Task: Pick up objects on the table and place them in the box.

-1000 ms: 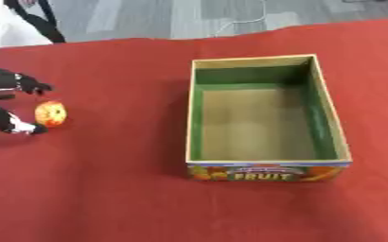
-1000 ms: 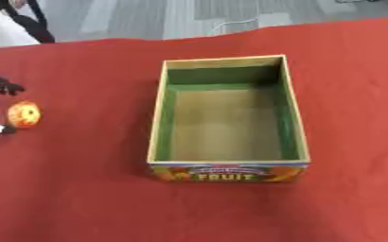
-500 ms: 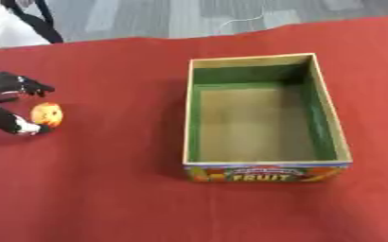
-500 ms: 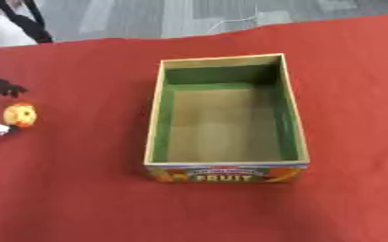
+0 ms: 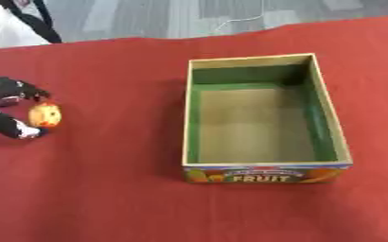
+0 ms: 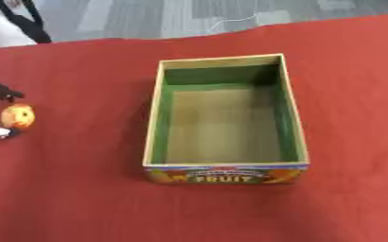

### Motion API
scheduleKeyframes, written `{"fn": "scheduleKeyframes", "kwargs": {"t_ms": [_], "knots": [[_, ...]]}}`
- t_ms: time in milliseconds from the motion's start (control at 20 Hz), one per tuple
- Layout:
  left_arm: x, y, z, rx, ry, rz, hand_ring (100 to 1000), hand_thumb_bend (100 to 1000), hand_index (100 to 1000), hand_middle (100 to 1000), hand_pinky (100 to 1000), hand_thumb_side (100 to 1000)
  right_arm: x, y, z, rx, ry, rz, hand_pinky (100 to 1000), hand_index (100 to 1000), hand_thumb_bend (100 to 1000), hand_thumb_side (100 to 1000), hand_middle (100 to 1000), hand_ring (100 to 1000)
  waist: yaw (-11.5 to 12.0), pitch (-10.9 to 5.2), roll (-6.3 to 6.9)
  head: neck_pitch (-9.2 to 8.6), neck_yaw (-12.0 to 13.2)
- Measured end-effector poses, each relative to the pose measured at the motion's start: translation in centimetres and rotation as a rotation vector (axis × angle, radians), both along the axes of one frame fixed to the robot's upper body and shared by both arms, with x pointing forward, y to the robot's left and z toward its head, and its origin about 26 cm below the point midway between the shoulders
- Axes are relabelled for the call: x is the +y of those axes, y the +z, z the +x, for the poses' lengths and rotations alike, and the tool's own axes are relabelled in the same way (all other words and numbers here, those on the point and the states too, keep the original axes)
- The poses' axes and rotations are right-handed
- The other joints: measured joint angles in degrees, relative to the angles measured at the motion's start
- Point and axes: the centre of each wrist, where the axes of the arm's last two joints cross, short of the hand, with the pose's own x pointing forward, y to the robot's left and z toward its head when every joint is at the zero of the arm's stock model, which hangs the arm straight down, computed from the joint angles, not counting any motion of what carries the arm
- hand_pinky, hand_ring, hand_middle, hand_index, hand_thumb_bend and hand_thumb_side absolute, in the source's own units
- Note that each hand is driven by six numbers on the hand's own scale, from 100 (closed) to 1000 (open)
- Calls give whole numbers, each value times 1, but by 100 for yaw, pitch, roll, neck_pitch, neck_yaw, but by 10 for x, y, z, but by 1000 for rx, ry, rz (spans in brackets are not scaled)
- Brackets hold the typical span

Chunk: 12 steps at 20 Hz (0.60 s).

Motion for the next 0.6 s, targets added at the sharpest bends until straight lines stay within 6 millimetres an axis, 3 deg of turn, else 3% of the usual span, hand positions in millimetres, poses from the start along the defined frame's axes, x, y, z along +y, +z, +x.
{"fn": "scheduleKeyframes", "kwargs": {"t_ms": [300, 450, 600], "knots": [[0, 1, 1, 0, -6, -4, 758, 372, 864, 710, 586, 729, 0, 0, 0, 1, -1, 3, 858, 823, 100, 1000, 620, 869, 0, 0, -8, -1, 15], [0, 0, 1, -1, -8, -11, 741, 293, 800, 676, 572, 698, 0, 0, 0, 3, -2, 7, 859, 824, 100, 1000, 619, 870, 0, 0, -13, -2, 19], [-2, -2, 2, -4, -15, -24, 732, 289, 797, 665, 566, 692, 0, 0, 0, 4, -4, 9, 860, 824, 100, 1000, 619, 870, -2, 1, -14, -3, 21]]}}
